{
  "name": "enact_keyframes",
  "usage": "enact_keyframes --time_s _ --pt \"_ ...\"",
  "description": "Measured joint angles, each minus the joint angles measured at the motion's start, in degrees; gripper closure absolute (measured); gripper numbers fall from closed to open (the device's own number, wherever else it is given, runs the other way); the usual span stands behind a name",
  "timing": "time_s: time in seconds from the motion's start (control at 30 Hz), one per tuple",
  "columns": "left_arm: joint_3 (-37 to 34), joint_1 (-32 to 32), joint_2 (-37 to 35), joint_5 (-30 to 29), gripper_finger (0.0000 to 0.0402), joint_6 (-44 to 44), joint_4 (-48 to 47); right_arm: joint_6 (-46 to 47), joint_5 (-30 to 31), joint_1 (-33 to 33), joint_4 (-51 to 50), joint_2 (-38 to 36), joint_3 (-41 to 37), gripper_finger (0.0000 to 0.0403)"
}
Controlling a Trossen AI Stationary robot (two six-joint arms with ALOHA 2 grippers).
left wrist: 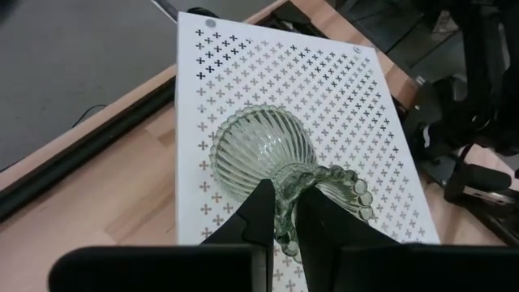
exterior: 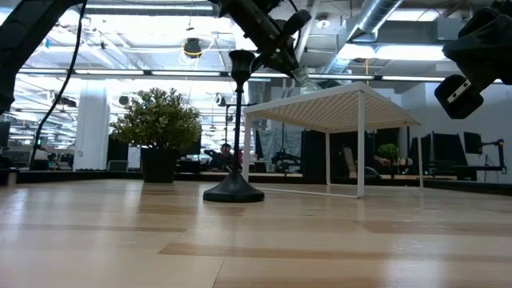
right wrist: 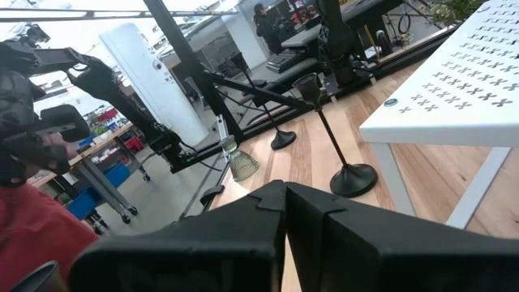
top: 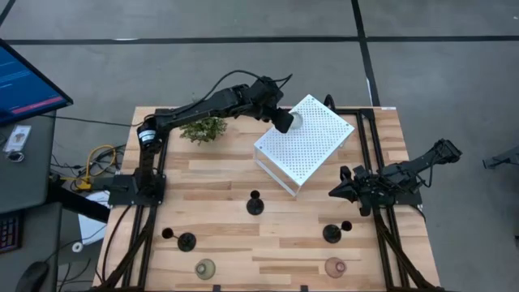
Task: Pick & Place candle stick holders
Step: Put the top green glass candle holder on the shelf
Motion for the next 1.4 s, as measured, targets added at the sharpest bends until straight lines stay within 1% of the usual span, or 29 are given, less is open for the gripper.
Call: enact_keyframes --time_s 0.33,0.6,0.83,1.13,1.27,1.4 --pt "-0.02 -0.30 -0.06 0.15 0.0372 0.00 -4.14 -0.02 0.00 0.00 -0.01 0.01 0.00 0.0401" --pt "-0.02 -0.80 -0.11 0.62 0.0372 -0.07 -4.78 -0.02 -0.01 0.02 0.00 0.01 0.01 0.0401" --pt "0.00 -2.75 -0.17 1.31 0.0372 -0.16 -5.34 -0.01 -0.01 0.02 -0.01 0.01 0.00 0.0401" --pt "0.00 -2.55 -0.17 1.04 0.0372 0.00 -5.48 0.00 -0.02 0.02 0.00 0.02 0.00 0.0401" --pt "0.00 -2.55 -0.17 1.00 0.0358 0.05 -5.50 0.00 -0.02 0.02 -0.02 0.00 0.00 0.0401" --pt "0.00 -2.55 -0.17 1.00 0.0355 0.38 -5.50 0.00 0.00 0.02 0.00 0.02 0.00 0.0401"
